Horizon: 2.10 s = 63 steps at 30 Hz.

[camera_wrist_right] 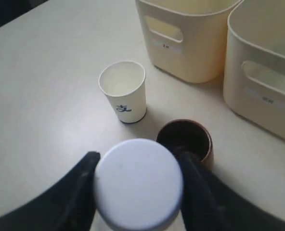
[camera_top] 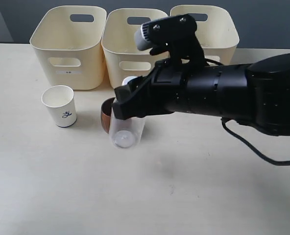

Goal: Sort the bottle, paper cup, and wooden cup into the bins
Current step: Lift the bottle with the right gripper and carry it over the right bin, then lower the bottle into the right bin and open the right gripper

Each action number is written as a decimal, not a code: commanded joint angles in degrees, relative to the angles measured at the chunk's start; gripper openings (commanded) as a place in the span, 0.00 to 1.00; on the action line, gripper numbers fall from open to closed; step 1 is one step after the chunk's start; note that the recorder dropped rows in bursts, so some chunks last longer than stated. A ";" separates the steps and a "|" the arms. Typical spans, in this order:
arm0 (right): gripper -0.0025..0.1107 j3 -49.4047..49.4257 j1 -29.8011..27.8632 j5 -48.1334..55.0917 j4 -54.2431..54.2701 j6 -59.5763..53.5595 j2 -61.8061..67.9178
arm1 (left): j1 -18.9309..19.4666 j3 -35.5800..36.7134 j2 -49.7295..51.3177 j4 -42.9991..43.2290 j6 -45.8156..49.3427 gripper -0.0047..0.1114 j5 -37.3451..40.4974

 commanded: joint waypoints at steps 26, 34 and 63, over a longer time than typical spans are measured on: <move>0.02 0.09 -0.16 -37.34 -15.35 6.99 -11.71 | -0.18 0.07 -0.28 0.00 -0.11 0.04 -0.30; 0.02 0.09 -0.78 -50.20 -28.74 18.60 -11.52 | -0.18 0.07 -0.28 0.00 -0.11 0.04 -0.33; 0.02 -14.52 -14.55 -45.29 -52.09 42.00 16.48 | -0.18 0.07 -0.28 0.00 -0.11 0.04 -0.33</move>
